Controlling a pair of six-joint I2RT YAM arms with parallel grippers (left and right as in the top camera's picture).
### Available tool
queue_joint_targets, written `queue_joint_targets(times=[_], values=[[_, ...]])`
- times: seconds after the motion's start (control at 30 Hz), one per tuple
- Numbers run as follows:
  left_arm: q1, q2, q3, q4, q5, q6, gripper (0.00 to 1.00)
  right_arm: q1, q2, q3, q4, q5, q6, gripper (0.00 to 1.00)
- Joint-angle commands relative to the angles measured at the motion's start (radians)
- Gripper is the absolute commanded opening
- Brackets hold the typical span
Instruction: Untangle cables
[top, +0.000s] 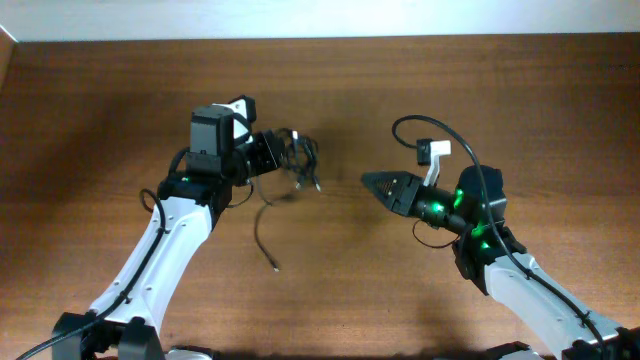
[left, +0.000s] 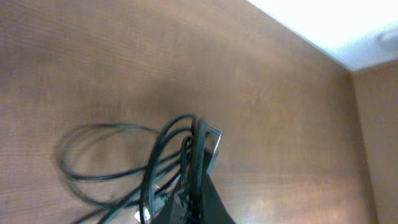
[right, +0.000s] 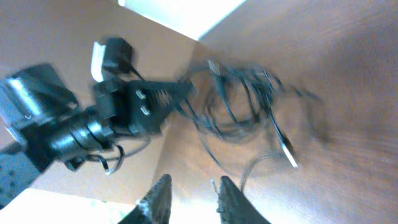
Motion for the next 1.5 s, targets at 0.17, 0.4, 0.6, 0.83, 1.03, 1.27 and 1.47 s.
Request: queue_joint_targets(times=[0.17, 0.4, 0.6, 0.83, 1.03, 1.27, 1.47], values=[[0.001, -0.008, 0.009, 0.091, 0.516, 0.147, 0.0, -0.003, -0.011, 0.002, -0.177, -0.025, -0.098, 0.68], [0.001, -0.008, 0.009, 0.076, 0.67, 0.193, 0.0, -0.004, -0.011, 0.002, -0.086, 0.076, -0.143, 0.41], [0.001, -0.008, 0.009, 0.076, 0.753, 0.194, 0.0, -0.004, -0.011, 0.002, -0.077, 0.133, -0.143, 0.04], [0.19, -0.008, 0.009, 0.08, 0.613, 0.113, 0.0, -0.004, -0.011, 0.002, -0.333, 0.56, -0.144, 0.04], [0.232, -0.008, 0.009, 0.041, 0.373, 0.025, 0.0, -0.004, -0.011, 0.002, -0.381, 0.404, -0.147, 0.14], [0.117, -0.008, 0.009, 0.002, 0.579, 0.172, 0.0, -0.003, -0.011, 0.002, -0.222, -0.011, -0.137, 0.61], [0.05, -0.008, 0.009, 0.09, 0.815, 0.193, 0.0, -0.003, -0.01, 0.002, -0.011, -0.065, -0.063, 0.63]])
